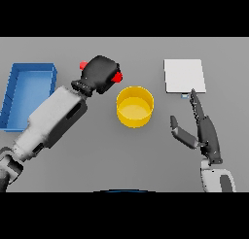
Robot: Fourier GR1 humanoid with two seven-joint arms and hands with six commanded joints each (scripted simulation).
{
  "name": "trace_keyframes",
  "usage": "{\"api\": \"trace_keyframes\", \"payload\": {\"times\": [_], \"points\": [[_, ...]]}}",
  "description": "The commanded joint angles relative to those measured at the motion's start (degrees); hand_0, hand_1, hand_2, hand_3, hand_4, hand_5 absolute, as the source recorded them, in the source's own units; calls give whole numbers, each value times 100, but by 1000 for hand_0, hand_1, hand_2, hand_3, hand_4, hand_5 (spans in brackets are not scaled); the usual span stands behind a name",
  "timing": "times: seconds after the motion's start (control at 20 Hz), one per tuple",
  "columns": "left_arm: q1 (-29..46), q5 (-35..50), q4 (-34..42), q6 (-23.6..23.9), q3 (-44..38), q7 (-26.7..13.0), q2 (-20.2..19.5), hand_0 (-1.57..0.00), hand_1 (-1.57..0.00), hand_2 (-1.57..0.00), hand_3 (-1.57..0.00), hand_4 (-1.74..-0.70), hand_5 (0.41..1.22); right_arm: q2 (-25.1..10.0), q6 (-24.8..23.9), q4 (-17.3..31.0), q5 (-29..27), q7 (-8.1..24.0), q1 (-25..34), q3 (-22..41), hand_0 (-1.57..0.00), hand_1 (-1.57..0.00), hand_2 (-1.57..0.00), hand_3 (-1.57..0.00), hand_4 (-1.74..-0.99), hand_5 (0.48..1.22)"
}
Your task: Pick up the red beaker and tilt it to pour out 1 green nut into yellow bowl. Pick up the yellow bowl and place it on the metallic measuring scale.
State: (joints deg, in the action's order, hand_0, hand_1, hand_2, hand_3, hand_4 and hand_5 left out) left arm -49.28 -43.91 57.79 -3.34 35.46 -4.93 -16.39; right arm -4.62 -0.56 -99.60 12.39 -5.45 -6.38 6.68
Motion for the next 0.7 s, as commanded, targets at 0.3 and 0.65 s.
{"api": "trace_keyframes", "payload": {"times": [0.3, 0.65], "points": [[-1037, -659, -620, -990, 1118, 298, 48, -1571, -1571, -1571, -1571, -1684, 1215, 151, -129, 39, 15, -50, -32, 0, 1, 1, 1, 1, -1225, 663], [-1748, -1204, -1071, -1441, 2133, 463, 129, -1571, -1571, -1571, -1571, -1728, 1220, 150, -212, 32, 163, -105, -72, 42, 1, 1, 1, 1, -1191, 649]]}}
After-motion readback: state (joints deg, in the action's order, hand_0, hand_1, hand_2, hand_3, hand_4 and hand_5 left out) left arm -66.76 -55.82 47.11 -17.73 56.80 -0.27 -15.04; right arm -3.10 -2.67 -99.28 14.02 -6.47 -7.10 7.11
